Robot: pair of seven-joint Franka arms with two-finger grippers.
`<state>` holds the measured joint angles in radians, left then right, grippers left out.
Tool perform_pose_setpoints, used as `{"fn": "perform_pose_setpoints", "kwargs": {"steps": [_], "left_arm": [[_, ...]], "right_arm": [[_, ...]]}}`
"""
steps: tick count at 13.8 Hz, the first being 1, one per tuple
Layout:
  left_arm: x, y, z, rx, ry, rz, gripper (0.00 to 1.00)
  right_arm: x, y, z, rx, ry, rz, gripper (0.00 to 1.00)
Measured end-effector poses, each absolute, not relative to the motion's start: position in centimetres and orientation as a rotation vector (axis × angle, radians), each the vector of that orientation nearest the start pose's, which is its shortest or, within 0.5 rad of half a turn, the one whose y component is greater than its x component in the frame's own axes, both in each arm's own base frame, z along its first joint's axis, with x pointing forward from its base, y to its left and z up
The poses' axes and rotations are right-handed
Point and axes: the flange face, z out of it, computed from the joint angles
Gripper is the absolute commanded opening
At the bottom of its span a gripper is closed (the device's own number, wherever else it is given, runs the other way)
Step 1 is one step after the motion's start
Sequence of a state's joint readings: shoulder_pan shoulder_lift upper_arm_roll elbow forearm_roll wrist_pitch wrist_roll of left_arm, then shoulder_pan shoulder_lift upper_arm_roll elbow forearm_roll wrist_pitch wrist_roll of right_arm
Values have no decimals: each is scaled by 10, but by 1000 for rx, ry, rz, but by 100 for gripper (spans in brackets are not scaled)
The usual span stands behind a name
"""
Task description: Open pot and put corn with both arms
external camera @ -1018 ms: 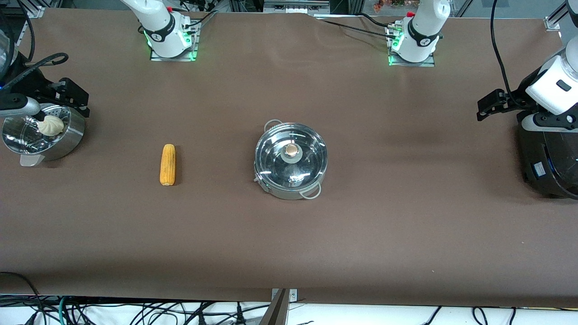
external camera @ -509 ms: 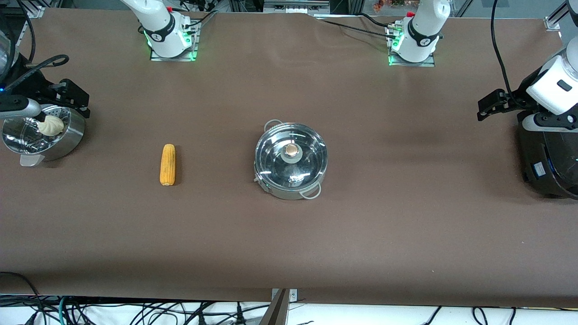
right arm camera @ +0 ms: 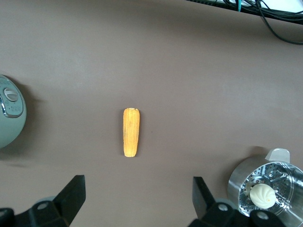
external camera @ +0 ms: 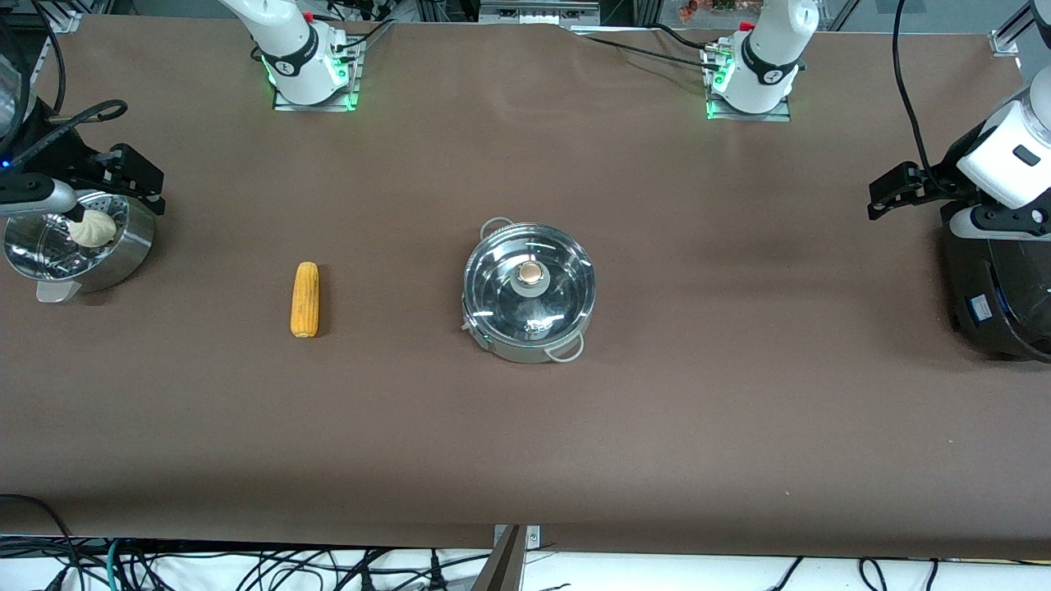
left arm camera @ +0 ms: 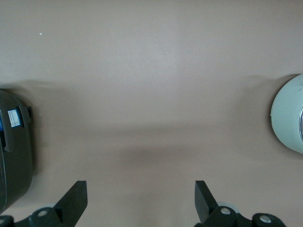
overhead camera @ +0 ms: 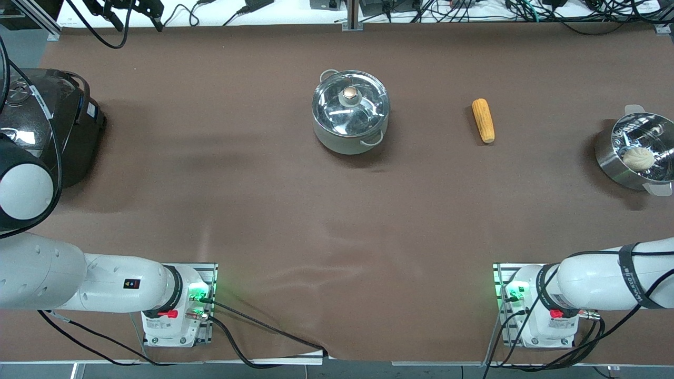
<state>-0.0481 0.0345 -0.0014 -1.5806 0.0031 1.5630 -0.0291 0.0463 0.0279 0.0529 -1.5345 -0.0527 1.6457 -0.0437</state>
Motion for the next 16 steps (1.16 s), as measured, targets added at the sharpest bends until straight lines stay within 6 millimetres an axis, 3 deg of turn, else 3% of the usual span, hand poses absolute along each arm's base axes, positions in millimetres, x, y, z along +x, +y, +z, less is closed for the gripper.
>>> {"fn": "perform_pose_setpoints", "kwargs": {"steps": [16], "left_arm": [[562, -28, 600, -3135, 32, 82, 100]], "right_arm": [[569, 55, 629, -3180, -239, -109, 100]]}}
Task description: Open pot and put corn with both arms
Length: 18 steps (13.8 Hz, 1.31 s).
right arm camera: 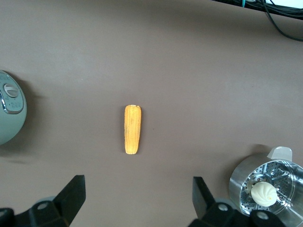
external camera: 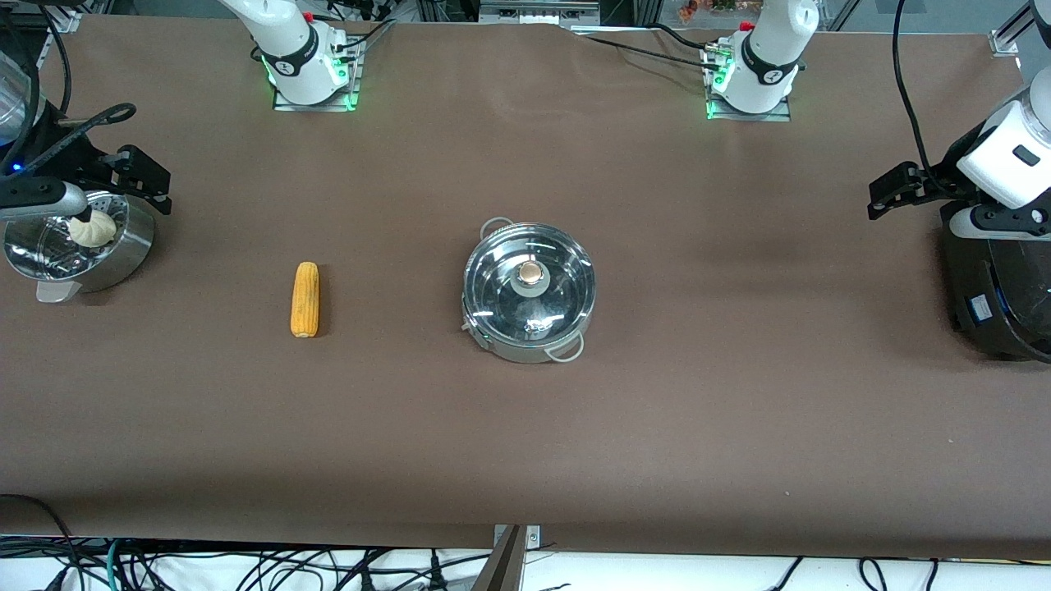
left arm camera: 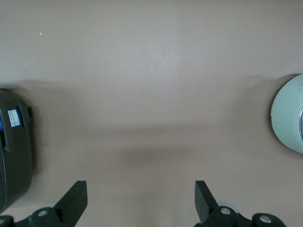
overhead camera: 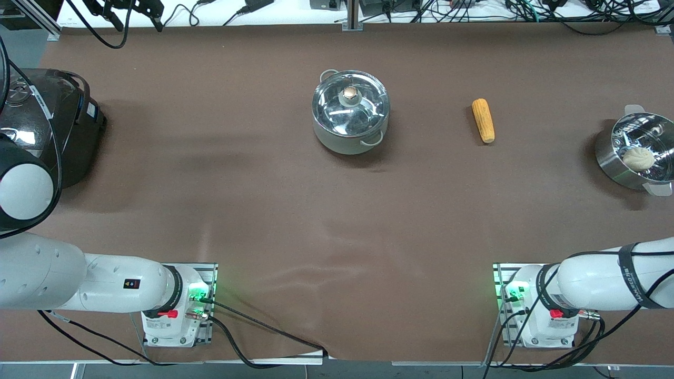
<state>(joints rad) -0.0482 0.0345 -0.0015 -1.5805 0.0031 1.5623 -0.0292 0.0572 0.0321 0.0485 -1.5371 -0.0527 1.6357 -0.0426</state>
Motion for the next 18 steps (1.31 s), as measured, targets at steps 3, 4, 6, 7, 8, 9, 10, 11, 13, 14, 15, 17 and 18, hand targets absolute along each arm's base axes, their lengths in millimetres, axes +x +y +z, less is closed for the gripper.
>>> {"fn": "perform_pose_setpoints", "kwargs": {"steps": [3, 4, 6, 7, 8, 9, 10, 11, 13, 14, 15, 17, 18], "left_arm": [[562, -28, 600, -3135, 32, 82, 100], [562, -28, 600, -3135, 32, 82, 100], [562, -28, 600, -3135, 32, 82, 100], [562, -28, 600, -3135, 32, 82, 100], [562, -28, 600, -3135, 32, 82, 100], [562, -28, 600, -3135, 32, 82, 100], [562, -28, 600, -3135, 32, 82, 100], [562, -28, 600, -3135, 32, 82, 100], [562, -28, 600, -3135, 33, 84, 100], [562, -28, 599, -3135, 33, 92, 100], [562, -29, 596, -3135, 35, 106, 100], [561, -36, 586, -3142, 50, 188, 100], [560, -44, 579, -3143, 72, 235, 100]], "right_arm": [[569, 55, 629, -3180, -241, -109, 100], [569, 55, 629, -3180, -240, -109, 100], [569, 55, 628, -3180, -240, -107, 100], [569, 55, 628, -3180, -239, -104, 100], [569, 54, 627, -3180, -237, -102, 100], [569, 53, 627, -3180, -235, -102, 100], [569, 53, 627, -3181, -234, -102, 100], [569, 52, 627, -3181, -231, -102, 100], [569, 52, 627, -3181, -231, -102, 100], [569, 53, 627, -3181, -233, -102, 100], [569, 53, 627, -3181, -235, -102, 100], [569, 53, 627, -3181, -235, -102, 100], [569, 53, 627, -3181, -234, -102, 100]]}}
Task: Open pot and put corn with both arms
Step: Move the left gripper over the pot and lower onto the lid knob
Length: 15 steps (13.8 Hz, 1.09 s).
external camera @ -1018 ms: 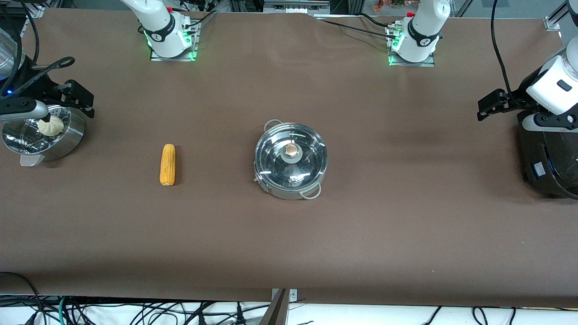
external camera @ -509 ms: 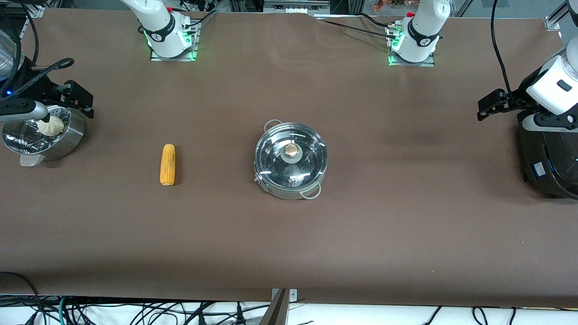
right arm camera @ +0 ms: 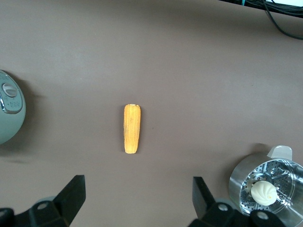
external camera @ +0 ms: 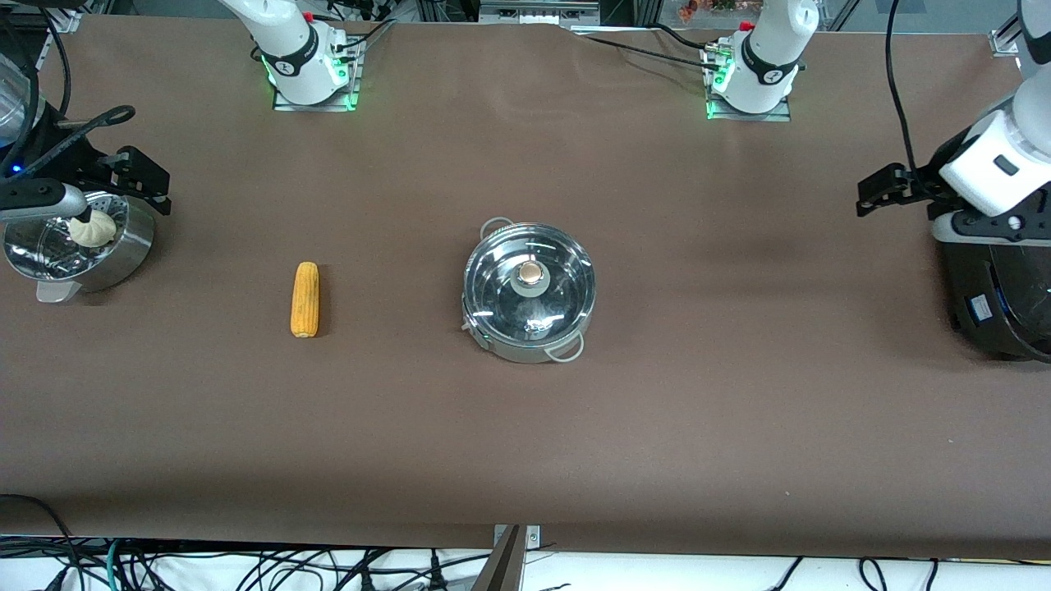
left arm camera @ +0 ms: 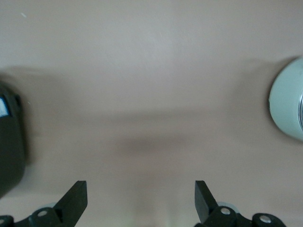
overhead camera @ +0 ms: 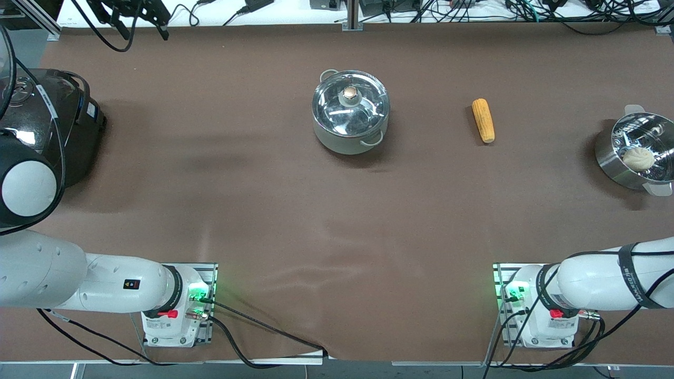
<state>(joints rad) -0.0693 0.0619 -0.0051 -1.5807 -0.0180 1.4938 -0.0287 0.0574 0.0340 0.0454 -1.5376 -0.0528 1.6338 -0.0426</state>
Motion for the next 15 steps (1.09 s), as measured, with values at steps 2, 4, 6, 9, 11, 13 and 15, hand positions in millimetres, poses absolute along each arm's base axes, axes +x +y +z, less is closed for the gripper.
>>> {"fn": "perform_pose_setpoints", "kwargs": {"steps": [2, 4, 6, 9, 11, 13, 15], "left_arm": [[558, -74, 571, -3135, 155, 279, 100], [553, -117, 566, -3120, 268, 295, 100], [547, -163, 555, -3116, 311, 326, 100], [543, -245, 537, -3095, 175, 341, 100], [538, -315, 514, -3070, 97, 335, 100], [529, -380, 481, -3046, 30, 329, 100], [525, -423, 452, -3048, -38, 291, 100]], "right_arm": [[569, 51, 627, -3186, -231, -103, 100], [569, 50, 627, -3193, -230, -99, 100], [568, 46, 627, -3197, -221, -83, 100], [569, 39, 627, -3199, -201, -80, 100], [568, 39, 627, -3199, -201, -79, 100], [568, 40, 626, -3199, -202, -75, 100], [568, 41, 626, -3195, -203, -67, 100]]}}
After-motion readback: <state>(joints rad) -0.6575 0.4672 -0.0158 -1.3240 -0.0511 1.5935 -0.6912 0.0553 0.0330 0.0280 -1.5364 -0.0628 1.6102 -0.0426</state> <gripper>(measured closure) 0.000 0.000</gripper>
